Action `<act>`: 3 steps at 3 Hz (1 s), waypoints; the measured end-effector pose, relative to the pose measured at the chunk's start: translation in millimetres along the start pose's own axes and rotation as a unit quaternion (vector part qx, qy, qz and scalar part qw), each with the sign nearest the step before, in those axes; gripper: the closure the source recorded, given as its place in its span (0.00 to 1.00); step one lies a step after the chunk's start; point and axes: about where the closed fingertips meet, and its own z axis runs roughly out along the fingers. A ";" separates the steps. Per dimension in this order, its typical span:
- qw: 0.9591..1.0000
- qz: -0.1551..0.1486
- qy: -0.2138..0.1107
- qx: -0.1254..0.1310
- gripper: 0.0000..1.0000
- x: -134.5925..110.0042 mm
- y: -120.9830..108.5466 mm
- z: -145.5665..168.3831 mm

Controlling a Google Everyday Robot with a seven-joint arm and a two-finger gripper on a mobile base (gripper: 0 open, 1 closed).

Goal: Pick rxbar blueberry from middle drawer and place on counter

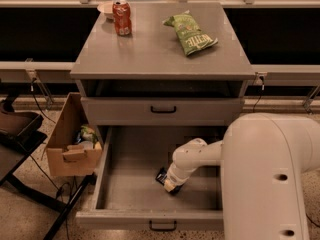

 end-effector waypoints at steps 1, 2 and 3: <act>1.000 0.000 0.000 0.000 0.75 0.0 0.0 0.0; 1.000 0.000 0.000 0.000 0.99 0.0 0.0 0.0; 1.000 0.000 0.000 0.000 1.00 0.0 0.0 0.0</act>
Offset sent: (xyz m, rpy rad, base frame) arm 0.0000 0.0000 0.0000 0.0000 0.0000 0.0000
